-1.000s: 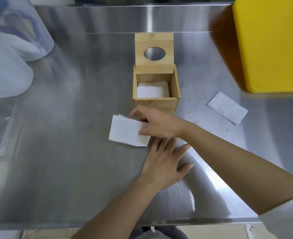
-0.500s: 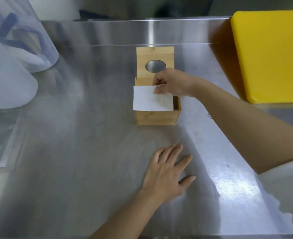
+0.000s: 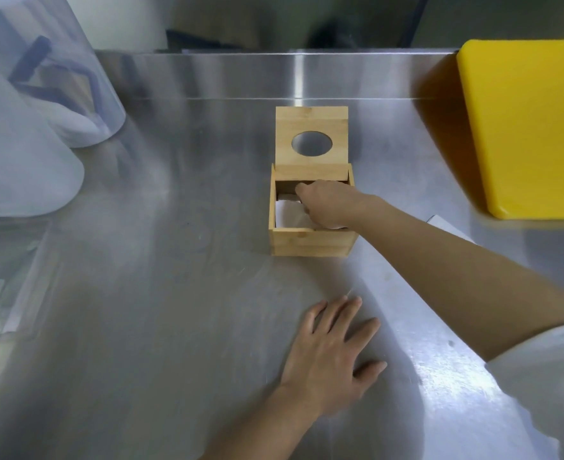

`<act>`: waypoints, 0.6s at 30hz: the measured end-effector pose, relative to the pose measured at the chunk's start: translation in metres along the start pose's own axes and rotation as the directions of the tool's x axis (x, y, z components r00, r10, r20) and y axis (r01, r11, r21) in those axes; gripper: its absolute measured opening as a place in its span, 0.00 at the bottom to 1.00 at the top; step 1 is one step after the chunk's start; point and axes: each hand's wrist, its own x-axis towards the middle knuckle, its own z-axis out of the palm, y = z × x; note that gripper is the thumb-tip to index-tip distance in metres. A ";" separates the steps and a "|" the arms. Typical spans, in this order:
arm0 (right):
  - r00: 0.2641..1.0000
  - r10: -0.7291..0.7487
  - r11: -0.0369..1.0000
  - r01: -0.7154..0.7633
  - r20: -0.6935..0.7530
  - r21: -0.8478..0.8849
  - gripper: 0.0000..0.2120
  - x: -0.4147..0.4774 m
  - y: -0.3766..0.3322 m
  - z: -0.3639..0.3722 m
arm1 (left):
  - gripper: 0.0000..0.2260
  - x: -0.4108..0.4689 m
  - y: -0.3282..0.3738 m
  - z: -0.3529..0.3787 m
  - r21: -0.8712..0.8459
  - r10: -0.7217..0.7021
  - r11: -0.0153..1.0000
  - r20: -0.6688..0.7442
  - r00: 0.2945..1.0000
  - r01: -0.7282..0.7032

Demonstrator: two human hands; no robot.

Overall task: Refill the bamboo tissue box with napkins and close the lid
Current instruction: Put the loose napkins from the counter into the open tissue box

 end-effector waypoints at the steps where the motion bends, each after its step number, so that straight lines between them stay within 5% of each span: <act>1: 1.000 0.001 0.999 -0.001 -0.005 -0.035 0.09 0.001 -0.001 0.001 | 0.22 0.000 0.000 0.000 0.003 0.001 1.000 0.003 1.000 -0.001; 9: 0.998 -0.021 0.980 0.009 -0.060 -0.196 0.13 0.007 0.002 0.008 | 0.22 -0.001 -0.001 -0.001 0.006 0.009 1.000 0.009 1.000 -0.009; 18: 0.980 -0.085 0.988 0.059 -0.180 -0.145 0.13 -0.011 0.009 0.004 | 0.23 0.001 -0.001 -0.002 0.009 0.015 1.000 0.005 1.000 -0.015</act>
